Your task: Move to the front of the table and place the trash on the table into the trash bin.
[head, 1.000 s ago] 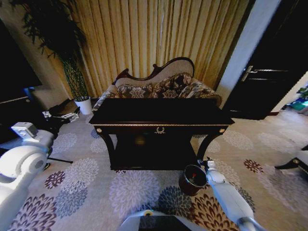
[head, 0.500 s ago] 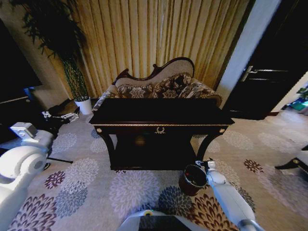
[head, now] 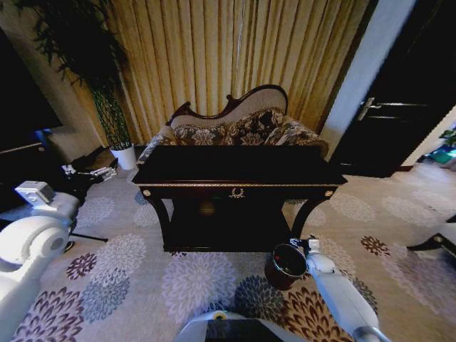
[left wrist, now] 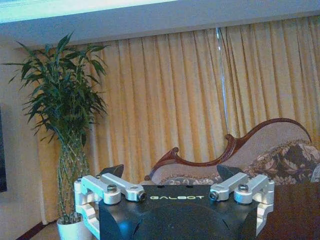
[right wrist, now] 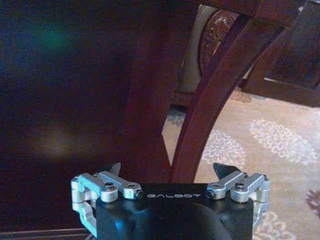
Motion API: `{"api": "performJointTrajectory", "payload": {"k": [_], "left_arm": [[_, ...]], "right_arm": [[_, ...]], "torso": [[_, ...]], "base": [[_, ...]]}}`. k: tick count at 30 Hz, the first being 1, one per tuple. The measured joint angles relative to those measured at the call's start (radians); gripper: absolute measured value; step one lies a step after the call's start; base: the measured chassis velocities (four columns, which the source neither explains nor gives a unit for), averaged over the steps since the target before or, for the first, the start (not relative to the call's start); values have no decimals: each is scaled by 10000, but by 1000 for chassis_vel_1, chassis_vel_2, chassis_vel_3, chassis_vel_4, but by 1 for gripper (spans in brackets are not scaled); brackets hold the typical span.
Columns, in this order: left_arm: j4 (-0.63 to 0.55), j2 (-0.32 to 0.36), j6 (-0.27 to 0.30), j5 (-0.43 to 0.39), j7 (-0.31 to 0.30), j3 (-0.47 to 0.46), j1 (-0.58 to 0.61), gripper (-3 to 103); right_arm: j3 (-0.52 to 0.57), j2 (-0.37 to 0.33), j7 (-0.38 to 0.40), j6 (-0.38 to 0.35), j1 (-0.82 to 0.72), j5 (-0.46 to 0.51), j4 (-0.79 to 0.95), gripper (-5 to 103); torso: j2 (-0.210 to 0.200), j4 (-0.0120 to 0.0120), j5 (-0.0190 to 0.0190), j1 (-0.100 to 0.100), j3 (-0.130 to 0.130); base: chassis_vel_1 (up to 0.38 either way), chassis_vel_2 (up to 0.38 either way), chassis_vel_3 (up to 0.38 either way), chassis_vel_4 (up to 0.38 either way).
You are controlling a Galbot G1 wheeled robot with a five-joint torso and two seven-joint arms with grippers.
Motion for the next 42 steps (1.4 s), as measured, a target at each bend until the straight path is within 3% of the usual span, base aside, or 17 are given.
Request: {"api": "performJointTrajectory", "payload": {"k": [8, 16, 18, 29, 35, 42], "left_arm": [[43, -58, 4, -1, 1, 4, 0, 100], [81, -126, 4, -2, 24, 2, -6, 100], [134, -183, 3, -1, 32, 33, -69, 100], [10, -891, 0, 177, -16, 62, -215, 100], [-476, -1440, 368, 459, -466, -400, 76, 100], [-809, -1780, 397, 551, -314, -786, 522, 100]], "right_arm": [[419, -83, -37, -1060, -581, 2450, 1804, 100], [1395, -302, -410, -1107, -1105, 2786, 3183, 100], [1798, -470, -558, -843, -1228, 2700, 3813, 100], [2101, -1130, -1060, -340, -1618, 3542, 6545, 100], [2164, -1457, -713, -824, -1698, 3729, 8390, 100], [2298, -1771, -305, -1539, -1799, 4148, 9811, 100]], "torso": [[0, 0, 0, 0, 0], [0, -3, 3, 0, 0], [1, -3, -1, 0, 0], [0, -1, -1, 0, 0], [0, 0, 0, 0, 0], [1, 1, 0, -1, -1]], "base": [[0, 0, 0, 0], [0, 0, 0, 0], [0, 0, 0, 0], [0, 0, 0, 0], [0, 0, 0, 0], [0, 0, 0, 0]]}}
